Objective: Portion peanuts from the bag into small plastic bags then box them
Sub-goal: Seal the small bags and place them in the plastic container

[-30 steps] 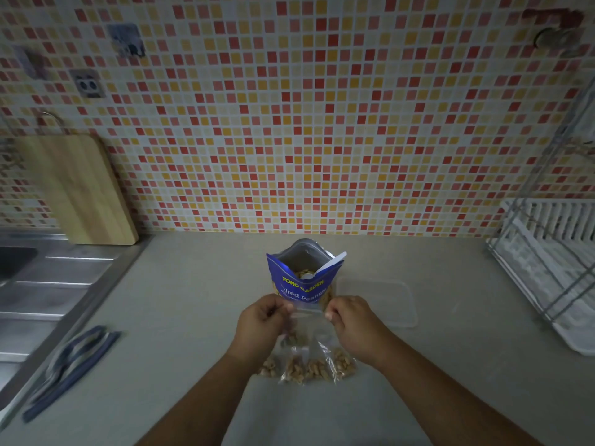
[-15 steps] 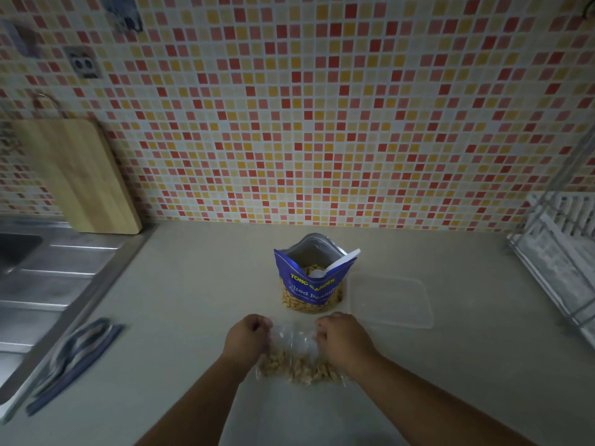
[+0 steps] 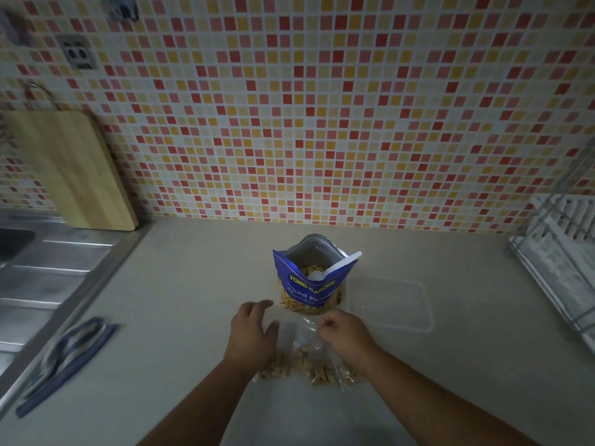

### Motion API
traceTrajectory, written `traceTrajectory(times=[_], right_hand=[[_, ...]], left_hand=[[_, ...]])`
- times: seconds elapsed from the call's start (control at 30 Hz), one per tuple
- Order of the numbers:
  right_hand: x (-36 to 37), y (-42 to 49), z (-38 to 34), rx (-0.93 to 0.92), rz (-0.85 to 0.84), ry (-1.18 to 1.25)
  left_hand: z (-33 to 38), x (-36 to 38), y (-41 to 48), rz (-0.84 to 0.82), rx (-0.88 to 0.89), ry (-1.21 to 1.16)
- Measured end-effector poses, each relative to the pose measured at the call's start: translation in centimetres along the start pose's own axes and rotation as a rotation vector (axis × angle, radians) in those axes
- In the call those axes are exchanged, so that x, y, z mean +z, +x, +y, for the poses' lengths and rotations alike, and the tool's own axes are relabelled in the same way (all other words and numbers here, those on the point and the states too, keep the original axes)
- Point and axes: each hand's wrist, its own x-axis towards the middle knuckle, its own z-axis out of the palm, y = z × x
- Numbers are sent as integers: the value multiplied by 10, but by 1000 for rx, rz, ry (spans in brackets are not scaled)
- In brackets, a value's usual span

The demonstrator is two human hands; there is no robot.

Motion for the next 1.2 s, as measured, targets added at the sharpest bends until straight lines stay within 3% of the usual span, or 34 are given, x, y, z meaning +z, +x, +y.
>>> traceTrajectory(times=[0.07, 0.13, 0.3, 0.47, 0.73, 0.93, 1.2], right_hand=[[-8, -5, 0, 1, 3, 138], [-14, -10, 0, -9, -6, 259], [-25, -18, -2, -74, -5, 350], [-32, -21, -11, -222, 49, 128], [-39, -17, -28, -468, 133, -196], [-46, -16, -31, -458, 150, -267], [-45, -18, -20, -357, 63, -214]], left_hand=[[14, -7, -2, -65, 141, -84], [33, -14, -5, -241, 125, -187], [51, -15, -2, -258, 3, -425], [64, -16, -4, -244, -4, -542], [74, -19, -6, -147, 81, -520], [71, -22, -8, -28, 48, -568], [58, -20, -13, -80, -73, -625]])
